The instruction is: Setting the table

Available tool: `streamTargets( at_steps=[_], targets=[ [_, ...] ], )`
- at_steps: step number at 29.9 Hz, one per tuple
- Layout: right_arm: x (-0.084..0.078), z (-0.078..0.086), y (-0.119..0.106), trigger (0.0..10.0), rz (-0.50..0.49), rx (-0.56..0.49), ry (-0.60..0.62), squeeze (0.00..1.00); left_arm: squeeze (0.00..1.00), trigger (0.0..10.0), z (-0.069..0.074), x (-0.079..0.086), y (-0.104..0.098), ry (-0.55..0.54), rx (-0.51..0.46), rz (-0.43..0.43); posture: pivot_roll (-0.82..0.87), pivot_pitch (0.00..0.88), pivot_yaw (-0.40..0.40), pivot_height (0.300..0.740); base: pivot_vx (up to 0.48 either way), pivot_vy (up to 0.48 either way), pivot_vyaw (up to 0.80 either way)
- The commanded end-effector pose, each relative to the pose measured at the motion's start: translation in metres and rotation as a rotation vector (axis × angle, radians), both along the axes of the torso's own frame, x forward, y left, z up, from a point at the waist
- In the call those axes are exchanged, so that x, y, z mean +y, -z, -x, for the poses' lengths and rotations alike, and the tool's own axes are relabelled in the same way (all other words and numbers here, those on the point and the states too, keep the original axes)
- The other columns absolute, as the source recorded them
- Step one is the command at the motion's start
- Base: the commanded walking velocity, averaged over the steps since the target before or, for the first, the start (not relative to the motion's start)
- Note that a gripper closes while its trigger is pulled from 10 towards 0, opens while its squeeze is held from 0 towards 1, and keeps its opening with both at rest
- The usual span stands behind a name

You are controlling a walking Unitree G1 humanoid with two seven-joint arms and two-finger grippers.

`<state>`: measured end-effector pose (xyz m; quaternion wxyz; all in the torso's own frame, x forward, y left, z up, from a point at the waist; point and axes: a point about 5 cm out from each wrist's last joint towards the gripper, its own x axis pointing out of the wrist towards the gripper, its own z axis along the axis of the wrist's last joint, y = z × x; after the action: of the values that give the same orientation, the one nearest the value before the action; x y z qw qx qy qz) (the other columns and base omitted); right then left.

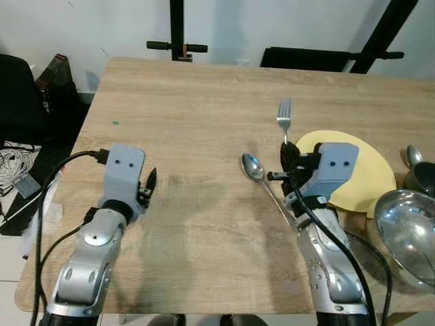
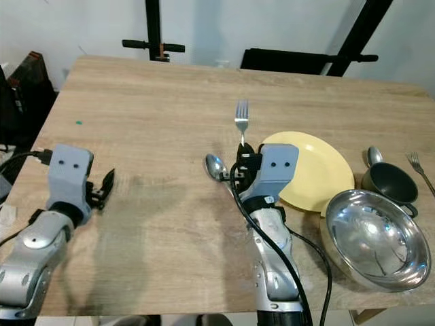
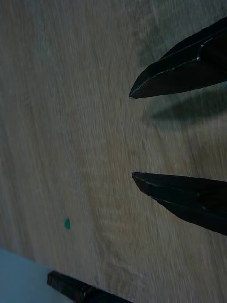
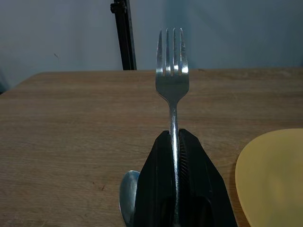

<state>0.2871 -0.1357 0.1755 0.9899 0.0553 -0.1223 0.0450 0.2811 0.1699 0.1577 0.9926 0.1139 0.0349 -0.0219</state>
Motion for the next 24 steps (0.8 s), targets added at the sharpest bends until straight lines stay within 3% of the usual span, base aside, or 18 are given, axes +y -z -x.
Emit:
streamTargets(
  at_steps=[1,7,14,24],
  targets=[
    [-0.002,0.000,0.003,10.0,-0.001,0.006,0.010,0.00,0.04,10.0,0.002,0.000,0.003,-0.005,0.006,-0.008,-0.09,0.058,0.014,0.740,0.000,0.000,0.00],
    [0.001,-0.002,0.005,10.0,0.008,0.011,-0.003,0.00,0.07,10.0,-0.002,-0.017,-0.003,0.047,-0.042,0.040,-0.10,0.043,0.007,0.740,0.000,0.000,0.00],
    [0.000,-0.003,0.006,10.0,0.013,0.012,0.000,0.00,0.08,10.0,-0.002,-0.021,-0.003,0.080,-0.053,0.035,-0.10,0.038,0.008,0.740,0.000,0.000,0.00],
    [-0.001,-0.003,0.008,10.0,0.015,0.012,0.008,0.00,0.10,10.0,-0.003,-0.023,-0.006,0.116,-0.070,0.024,-0.10,0.032,0.015,0.740,-0.327,0.000,0.00]
  ],
)
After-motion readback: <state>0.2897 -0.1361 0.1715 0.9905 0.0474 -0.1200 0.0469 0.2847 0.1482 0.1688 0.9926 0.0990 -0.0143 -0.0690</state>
